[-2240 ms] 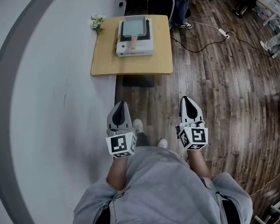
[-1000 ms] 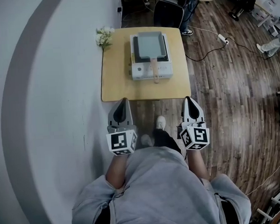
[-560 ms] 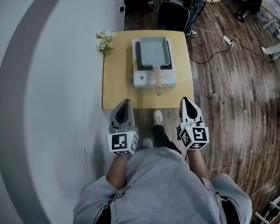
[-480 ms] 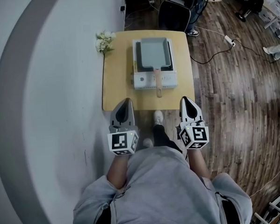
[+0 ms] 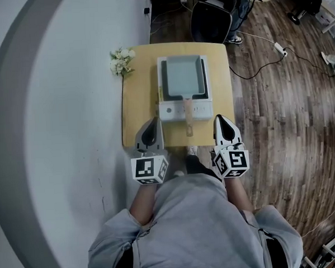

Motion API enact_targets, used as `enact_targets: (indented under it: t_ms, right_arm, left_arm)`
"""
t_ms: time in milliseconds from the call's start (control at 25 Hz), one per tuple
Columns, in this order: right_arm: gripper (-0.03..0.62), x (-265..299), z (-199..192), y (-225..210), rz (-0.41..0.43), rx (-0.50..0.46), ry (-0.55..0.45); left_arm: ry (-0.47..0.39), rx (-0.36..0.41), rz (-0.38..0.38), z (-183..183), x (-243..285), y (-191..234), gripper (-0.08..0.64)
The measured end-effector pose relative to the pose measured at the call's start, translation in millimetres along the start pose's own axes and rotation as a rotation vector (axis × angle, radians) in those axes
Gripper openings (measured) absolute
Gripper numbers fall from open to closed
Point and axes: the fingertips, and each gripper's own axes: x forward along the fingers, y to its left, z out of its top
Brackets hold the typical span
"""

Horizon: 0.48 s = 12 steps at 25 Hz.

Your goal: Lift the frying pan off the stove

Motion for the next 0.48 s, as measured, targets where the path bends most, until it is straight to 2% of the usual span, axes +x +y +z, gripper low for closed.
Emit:
enact_targets:
  t_ms: [200, 360, 440, 480]
  right_arm:
    - [-0.002, 23.9, 9.1, -4.8, 0.023, -0.007, -0.002]
    - [-0.002, 40.7, 12.1, -6.1, 0.041, -0.012, 0.008]
    - [0.000, 50.1, 3.6, -3.4, 0.091, 0.033, 0.051]
    - [0.110, 54.5, -1.9, -2.1, 0.121, 0.072, 0.080]
  left_arm:
    - [-0.007, -0.011, -0.002, 8.4, 22.0, 4.4, 0.002]
    - [-0.009, -0.084, 0.006, 9.5, 35.3, 16.4, 0.002]
    - [0.008, -0.152, -0.024, 3.8, 43.1, 19.2, 0.010]
    - [0.022, -0.200, -0.049, 0.3, 47.3, 18.7, 0.102]
